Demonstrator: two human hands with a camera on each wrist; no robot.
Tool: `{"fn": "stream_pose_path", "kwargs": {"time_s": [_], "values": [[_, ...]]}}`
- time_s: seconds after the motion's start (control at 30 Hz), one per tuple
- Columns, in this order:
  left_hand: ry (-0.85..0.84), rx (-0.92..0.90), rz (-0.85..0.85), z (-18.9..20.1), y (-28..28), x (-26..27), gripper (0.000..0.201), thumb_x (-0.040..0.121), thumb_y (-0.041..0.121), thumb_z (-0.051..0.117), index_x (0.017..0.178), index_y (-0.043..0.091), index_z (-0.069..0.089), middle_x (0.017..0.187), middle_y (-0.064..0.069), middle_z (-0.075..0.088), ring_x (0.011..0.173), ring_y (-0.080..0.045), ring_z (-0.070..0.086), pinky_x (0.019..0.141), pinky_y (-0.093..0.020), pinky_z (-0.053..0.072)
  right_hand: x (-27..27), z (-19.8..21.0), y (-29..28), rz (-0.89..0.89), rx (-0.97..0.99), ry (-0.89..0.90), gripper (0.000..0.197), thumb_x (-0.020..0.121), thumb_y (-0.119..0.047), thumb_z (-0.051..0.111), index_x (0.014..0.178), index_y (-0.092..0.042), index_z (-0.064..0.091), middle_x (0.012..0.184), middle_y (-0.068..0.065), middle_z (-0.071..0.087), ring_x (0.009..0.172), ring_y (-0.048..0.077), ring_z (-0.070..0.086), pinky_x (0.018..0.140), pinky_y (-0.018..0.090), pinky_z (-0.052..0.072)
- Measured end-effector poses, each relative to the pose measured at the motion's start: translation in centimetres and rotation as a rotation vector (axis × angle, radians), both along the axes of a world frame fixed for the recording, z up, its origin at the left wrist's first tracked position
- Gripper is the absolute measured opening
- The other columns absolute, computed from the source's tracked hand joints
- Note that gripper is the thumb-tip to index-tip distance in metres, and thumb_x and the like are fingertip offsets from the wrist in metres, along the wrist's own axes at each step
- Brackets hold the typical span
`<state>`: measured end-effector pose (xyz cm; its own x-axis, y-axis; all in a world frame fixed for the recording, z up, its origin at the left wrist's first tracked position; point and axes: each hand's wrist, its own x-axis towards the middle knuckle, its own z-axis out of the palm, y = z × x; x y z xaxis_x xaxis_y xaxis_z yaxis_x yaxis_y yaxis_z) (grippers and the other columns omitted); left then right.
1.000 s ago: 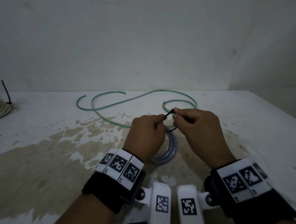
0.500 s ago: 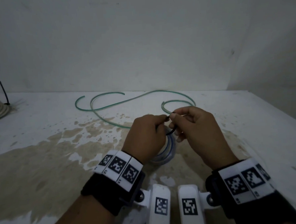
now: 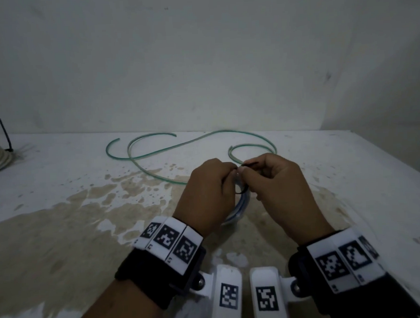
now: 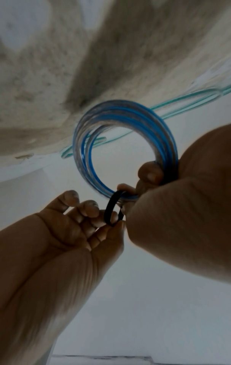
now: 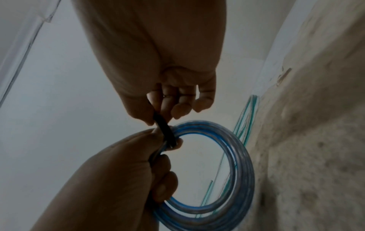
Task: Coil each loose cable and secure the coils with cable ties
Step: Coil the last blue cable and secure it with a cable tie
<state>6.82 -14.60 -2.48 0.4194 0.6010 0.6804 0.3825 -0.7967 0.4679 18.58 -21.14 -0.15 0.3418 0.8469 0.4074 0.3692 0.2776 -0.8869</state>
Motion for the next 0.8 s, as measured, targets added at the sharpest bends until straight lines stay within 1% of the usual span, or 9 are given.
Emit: {"fn": "stream_pose_path", "kwargs": {"time_s": [0.07, 0.13, 0.2, 0.27, 0.37, 0.47, 0.57, 0.7, 0.8], "values": [[-0.018, -0.010, -0.018, -0.04, -0.05, 0.11, 0.026, 0.092, 0.014, 0.044, 0.085, 0.007, 0.068, 0.071, 0.006, 0.049, 0.067, -0.008, 0.043, 0.061, -0.015, 0.029, 0.00, 0.01, -0.02, -0.006, 0.027, -0.002, 0.012, 0.086, -0.011, 0.065, 0.077, -0.020, 0.066, 0.064, -0.011, 0.067, 0.063, -0.003, 0.063, 0.054, 0.008, 0.045], [-0.057, -0.047, -0.034, -0.11, 0.01, 0.20, 0.027, 0.093, 0.016, 0.043, 0.094, 0.008, 0.068, 0.079, 0.005, 0.058, 0.073, -0.008, 0.050, 0.067, -0.011, 0.036, -0.11, 0.12, -0.01, -0.038, 0.087, -0.003, 0.011, 0.085, -0.011, 0.066, 0.079, -0.020, 0.067, 0.068, -0.010, 0.067, 0.065, -0.001, 0.064, 0.060, 0.009, 0.047], [-0.057, -0.115, -0.041, -0.06, 0.02, 0.30, 0.032, 0.094, 0.021, 0.038, 0.094, 0.008, 0.067, 0.085, -0.001, 0.066, 0.078, -0.014, 0.057, 0.072, -0.024, 0.044, -0.29, 0.24, -0.08, -0.062, 0.135, 0.003, 0.007, 0.084, -0.009, 0.066, 0.083, -0.016, 0.067, 0.070, -0.010, 0.066, 0.065, -0.002, 0.063, 0.061, 0.008, 0.047], [-0.017, -0.170, -0.050, -0.10, -0.08, 0.39, 0.040, 0.094, 0.027, 0.034, 0.087, 0.006, 0.066, 0.079, -0.006, 0.066, 0.074, -0.019, 0.059, 0.070, -0.036, 0.045, -0.44, 0.20, -0.12, -0.068, 0.152, -0.009, 0.006, 0.085, -0.007, 0.066, 0.085, -0.014, 0.067, 0.070, -0.011, 0.066, 0.064, -0.003, 0.063, 0.060, 0.007, 0.046], [0.012, -0.151, -0.060, -0.35, -0.16, 0.33, 0.040, 0.094, 0.027, 0.033, 0.085, 0.005, 0.066, 0.078, -0.008, 0.065, 0.073, -0.023, 0.060, 0.070, -0.043, 0.048, -0.45, -0.06, 0.07, -0.080, 0.133, -0.025, 0.005, 0.085, -0.010, 0.066, 0.085, -0.015, 0.067, 0.071, -0.011, 0.066, 0.066, 0.000, 0.063, 0.061, 0.008, 0.047], [0.018, -0.100, -0.048, -0.57, -0.01, 0.24, 0.035, 0.094, 0.024, 0.035, 0.081, 0.006, 0.062, 0.077, -0.006, 0.063, 0.073, -0.022, 0.057, 0.068, -0.037, 0.045, -0.21, -0.05, 0.12, -0.066, 0.101, -0.017, 0.006, 0.085, -0.010, 0.066, 0.084, -0.016, 0.066, 0.072, -0.010, 0.066, 0.066, -0.002, 0.063, 0.061, 0.007, 0.046], [0.042, -0.041, -0.056, -0.32, -0.30, 0.18, 0.024, 0.094, 0.020, 0.037, 0.075, 0.018, 0.051, 0.071, 0.002, 0.051, 0.067, -0.017, 0.048, 0.062, -0.025, 0.031, -0.02, 0.02, 0.00, -0.036, 0.061, -0.057, 0.012, 0.085, -0.010, 0.065, 0.079, -0.020, 0.066, 0.072, -0.010, 0.067, 0.068, -0.001, 0.064, 0.063, 0.009, 0.049], [-0.002, -0.133, -0.103, -0.19, -0.44, 0.50, 0.033, 0.096, 0.023, 0.035, 0.088, 0.010, 0.065, 0.081, -0.001, 0.064, 0.075, -0.014, 0.057, 0.068, -0.025, 0.043, -0.01, -0.03, 0.01, -0.063, 0.098, -0.093, 0.019, 0.085, -0.012, 0.065, 0.075, -0.029, 0.062, 0.071, -0.011, 0.066, 0.071, 0.003, 0.063, 0.064, 0.009, 0.048], [0.018, -0.168, -0.113, 0.08, -0.78, 0.65, 0.030, 0.094, 0.026, 0.033, 0.076, 0.018, 0.056, 0.068, 0.008, 0.053, 0.062, -0.006, 0.048, 0.060, -0.023, 0.034, 0.00, -0.15, 0.02, -0.100, 0.138, -0.102, 0.018, 0.085, -0.013, 0.065, 0.075, -0.028, 0.063, 0.072, -0.009, 0.067, 0.072, 0.007, 0.063, 0.066, 0.014, 0.049]]}}
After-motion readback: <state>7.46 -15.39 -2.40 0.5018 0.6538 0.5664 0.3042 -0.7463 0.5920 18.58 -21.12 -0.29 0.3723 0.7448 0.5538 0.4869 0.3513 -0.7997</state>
